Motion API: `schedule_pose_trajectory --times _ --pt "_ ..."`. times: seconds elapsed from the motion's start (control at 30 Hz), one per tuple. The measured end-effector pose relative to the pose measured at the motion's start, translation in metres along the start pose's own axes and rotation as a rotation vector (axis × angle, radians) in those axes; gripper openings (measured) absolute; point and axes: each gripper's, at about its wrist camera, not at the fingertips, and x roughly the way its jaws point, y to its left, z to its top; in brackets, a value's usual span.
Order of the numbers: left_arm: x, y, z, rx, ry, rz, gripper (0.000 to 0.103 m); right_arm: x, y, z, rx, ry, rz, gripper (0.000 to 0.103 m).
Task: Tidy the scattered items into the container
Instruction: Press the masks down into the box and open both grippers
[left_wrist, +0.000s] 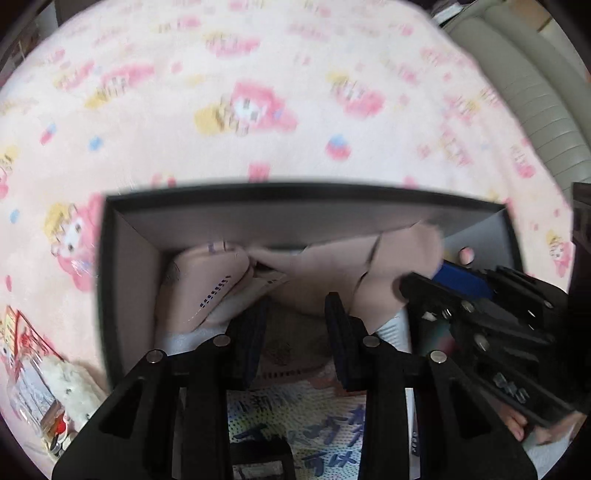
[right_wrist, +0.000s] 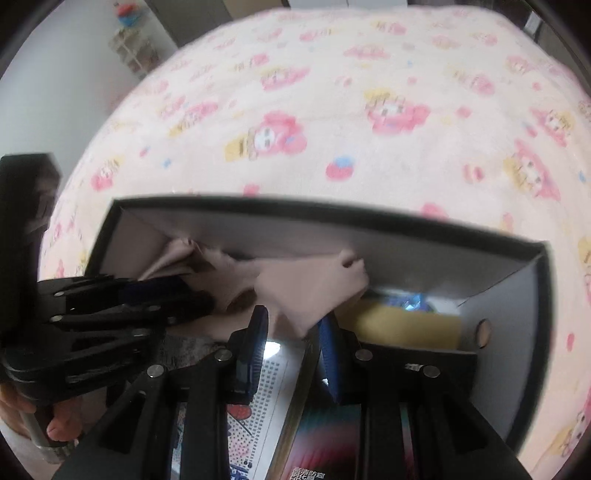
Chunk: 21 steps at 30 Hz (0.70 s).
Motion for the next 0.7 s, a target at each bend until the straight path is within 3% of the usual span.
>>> schedule_pose_trajectory --times 0.07,0.17,0.33,0.47,0.57,0.7 --pt "-0.008 -0.004 -0.004 0.019 -0.021 -0.012 0.033 -0.008 0.002 0.001 -0.015 -0.046 -0.058 0.024" --pt "-0.003 -0.005 0.001 0.019 0.018 -0.016 0.033 -0.012 0.001 0.003 0.007 -0.079 -0.111 0.025" --pt "0.025 0.014 0.003 -0.076 0.097 -0.022 0.032 0.005 -0.007 0.004 0.020 -0.017 -0.131 0.025" --pt "0.010 -0.002 -0.009 -0.012 0.039 0.009 0.036 0.017 -0.005 -0.003 0.000 0.035 -0.146 0.025" --pt "-0.003 -0.011 -0.013 0.044 -0.035 0.021 0.048 0.013 -0.002 -0.004 -0.010 0.018 -0.166 0.026" --pt "-0.033 -0.016 -0.020 0.078 -0.128 0.019 0.051 -0.002 0.007 -0.007 -0.025 -0.031 -0.209 0.030"
